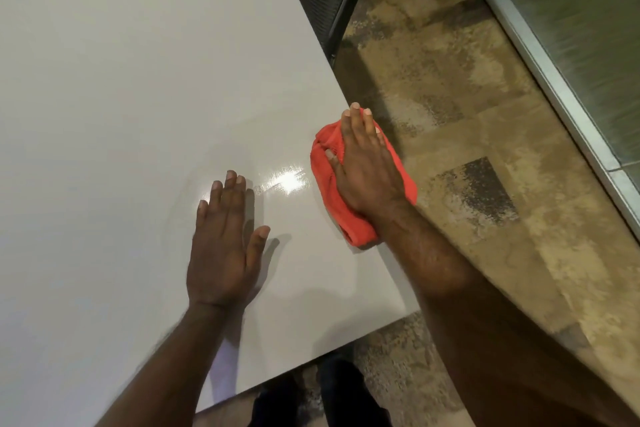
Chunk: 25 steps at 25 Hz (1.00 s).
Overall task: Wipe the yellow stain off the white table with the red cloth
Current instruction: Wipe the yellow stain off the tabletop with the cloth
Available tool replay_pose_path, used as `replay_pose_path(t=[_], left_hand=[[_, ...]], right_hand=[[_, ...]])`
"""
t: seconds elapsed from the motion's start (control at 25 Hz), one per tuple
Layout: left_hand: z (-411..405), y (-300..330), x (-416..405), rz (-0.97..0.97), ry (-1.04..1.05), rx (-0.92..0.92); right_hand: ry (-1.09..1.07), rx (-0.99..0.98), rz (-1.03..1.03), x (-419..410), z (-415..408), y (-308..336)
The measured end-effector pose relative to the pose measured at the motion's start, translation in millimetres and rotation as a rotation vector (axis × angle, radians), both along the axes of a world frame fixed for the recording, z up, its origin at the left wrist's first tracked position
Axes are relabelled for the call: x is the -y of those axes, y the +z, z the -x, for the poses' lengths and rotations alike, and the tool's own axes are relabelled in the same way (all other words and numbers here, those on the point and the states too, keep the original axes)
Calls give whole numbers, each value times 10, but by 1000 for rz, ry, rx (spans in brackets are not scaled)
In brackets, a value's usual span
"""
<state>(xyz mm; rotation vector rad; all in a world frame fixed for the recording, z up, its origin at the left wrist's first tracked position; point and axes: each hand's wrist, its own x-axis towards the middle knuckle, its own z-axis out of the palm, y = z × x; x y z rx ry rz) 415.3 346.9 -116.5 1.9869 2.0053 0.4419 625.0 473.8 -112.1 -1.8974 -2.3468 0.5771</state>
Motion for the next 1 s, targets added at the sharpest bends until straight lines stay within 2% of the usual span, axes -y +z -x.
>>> replay_pose_path(t=[0.12, 0.48, 0.76, 1.0], left_hand=[[-28, 21, -6, -4, 16, 16], [160, 137, 115, -103, 34, 233], [840, 167, 987, -94, 164, 190], [843, 157, 1439, -61, 143, 242]], right_hand=[[69, 104, -23, -37, 202, 11], [270, 95, -35, -16, 985, 15], [453, 90, -44, 279, 1456, 80], [562, 73, -35, 886, 1581, 105]])
